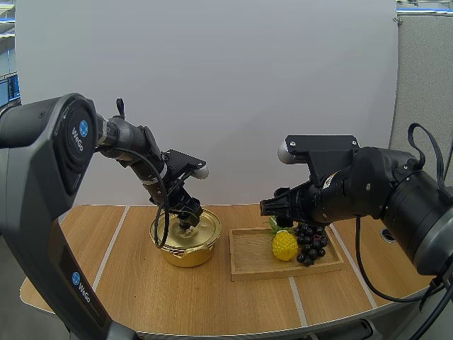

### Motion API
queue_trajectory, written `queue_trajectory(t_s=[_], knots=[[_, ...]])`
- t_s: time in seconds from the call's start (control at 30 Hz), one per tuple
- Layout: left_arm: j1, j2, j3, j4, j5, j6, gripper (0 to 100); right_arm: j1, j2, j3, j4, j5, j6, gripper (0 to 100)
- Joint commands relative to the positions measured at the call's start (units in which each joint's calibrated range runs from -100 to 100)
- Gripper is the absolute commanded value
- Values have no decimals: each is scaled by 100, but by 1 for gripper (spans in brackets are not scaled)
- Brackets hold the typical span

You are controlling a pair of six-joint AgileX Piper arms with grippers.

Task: Open the pot, put the pineapple inside, and close it

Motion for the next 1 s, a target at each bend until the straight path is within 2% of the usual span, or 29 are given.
queue_trajectory(t_s=[0.0, 0.03, 0.23, 0.27, 0.63, 0.97], knots=[[-33, 10, -48, 8, 7, -26, 100, -30, -44, -37, 24, 20, 16, 100], [-33, 10, -48, 8, 7, -26, 99, -30, -44, -37, 24, 20, 16, 100], [-33, 10, -48, 8, 137, -26, 4, -30, -44, -37, 24, 20, 16, 100], [-33, 10, -48, 8, 195, -26, 0, -30, -44, -37, 24, 20, 16, 100], [-33, -375, -681, 8, 1651, -307, 0, -30, -44, -37, 24, 20, 16, 100], [-33, -1699, -1888, 8, 1739, -363, 0, -30, -44, -37, 24, 20, 16, 100]])
